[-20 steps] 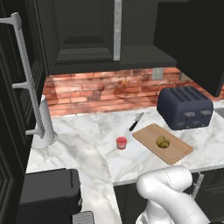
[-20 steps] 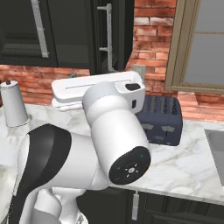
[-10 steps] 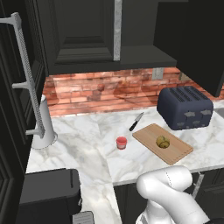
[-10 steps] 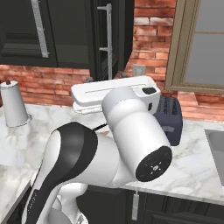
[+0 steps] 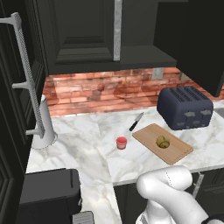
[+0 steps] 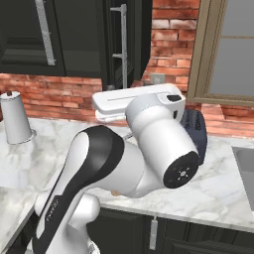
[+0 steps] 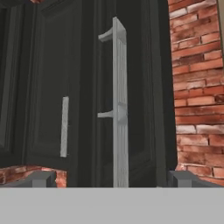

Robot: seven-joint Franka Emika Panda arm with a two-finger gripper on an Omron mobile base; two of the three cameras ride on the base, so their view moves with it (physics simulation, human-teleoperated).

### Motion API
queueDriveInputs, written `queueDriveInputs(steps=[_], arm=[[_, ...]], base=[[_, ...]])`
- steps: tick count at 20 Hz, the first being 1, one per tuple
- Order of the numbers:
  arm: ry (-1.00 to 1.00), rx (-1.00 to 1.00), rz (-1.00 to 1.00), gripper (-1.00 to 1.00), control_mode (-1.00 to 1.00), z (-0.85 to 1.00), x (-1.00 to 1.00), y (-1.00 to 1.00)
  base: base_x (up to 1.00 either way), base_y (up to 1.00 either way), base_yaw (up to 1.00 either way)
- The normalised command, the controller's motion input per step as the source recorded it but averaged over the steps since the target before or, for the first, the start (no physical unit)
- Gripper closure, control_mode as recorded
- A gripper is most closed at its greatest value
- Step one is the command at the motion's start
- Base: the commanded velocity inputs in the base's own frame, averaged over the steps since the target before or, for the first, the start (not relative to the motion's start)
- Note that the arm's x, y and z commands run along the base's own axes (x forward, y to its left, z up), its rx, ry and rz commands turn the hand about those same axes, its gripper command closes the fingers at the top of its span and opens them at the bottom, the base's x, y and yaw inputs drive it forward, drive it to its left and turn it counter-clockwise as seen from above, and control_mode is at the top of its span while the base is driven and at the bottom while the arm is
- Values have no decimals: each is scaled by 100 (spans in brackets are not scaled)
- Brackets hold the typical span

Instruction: Pick the bread, place it on the cutting board, pick the jam, place it on the counter, and close the cabinet.

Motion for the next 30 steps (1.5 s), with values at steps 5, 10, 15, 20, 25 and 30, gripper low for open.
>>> queueDriveInputs(steps=[5, 10, 15, 20, 25, 30], arm=[[0, 0, 0, -100, -100, -10, 35, -9], [0, 0, 0, -100, -100, -3, 32, -18], [0, 0, 0, -100, -100, 0, 21, -18], [0, 0, 5, -100, -100, 0, 0, -1], [0, 0, 10, -100, -100, 0, 0, 0], [0, 0, 9, -100, -100, 0, 0, 0]], base=[[0, 0, 0], [0, 0, 0], [0, 0, 0], [0, 0, 0], [0, 0, 0], [0, 0, 0]])
